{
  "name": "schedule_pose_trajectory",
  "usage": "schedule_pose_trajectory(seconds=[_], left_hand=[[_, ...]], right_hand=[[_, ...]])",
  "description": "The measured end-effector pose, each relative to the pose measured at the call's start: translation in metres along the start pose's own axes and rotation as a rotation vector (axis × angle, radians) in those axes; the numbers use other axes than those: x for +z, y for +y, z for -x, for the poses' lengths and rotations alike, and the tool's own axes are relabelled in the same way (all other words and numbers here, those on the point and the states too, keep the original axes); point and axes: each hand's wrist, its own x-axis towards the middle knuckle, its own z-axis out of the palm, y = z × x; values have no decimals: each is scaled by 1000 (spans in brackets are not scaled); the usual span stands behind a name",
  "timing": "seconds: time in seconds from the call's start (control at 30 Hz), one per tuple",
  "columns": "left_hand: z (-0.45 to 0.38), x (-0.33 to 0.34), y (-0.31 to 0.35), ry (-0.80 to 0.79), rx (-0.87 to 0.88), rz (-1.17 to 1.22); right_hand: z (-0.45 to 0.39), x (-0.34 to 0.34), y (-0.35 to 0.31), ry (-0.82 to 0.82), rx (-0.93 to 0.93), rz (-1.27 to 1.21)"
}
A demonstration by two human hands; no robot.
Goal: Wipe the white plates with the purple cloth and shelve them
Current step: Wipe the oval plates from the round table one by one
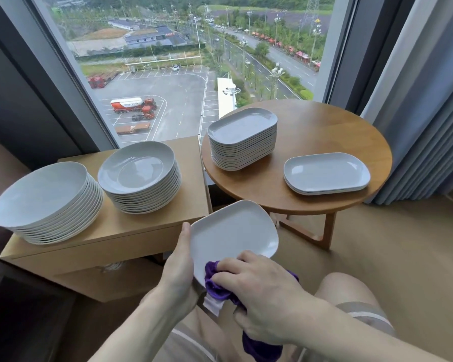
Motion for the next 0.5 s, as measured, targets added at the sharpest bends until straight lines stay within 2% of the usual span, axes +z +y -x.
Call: schedule_pose_trajectory(seconds=[0.17,0.27,0.5], left_hand=[[4,-4,8,56,98,-70],[8,-2,10,39,125,-106],[18,7,5,-30,91,-180]], right_hand=[[-3,-4,18,-23,118,33],[-3,-8,38,-6,235,22],[-3,-18,71,78,463,-16]])
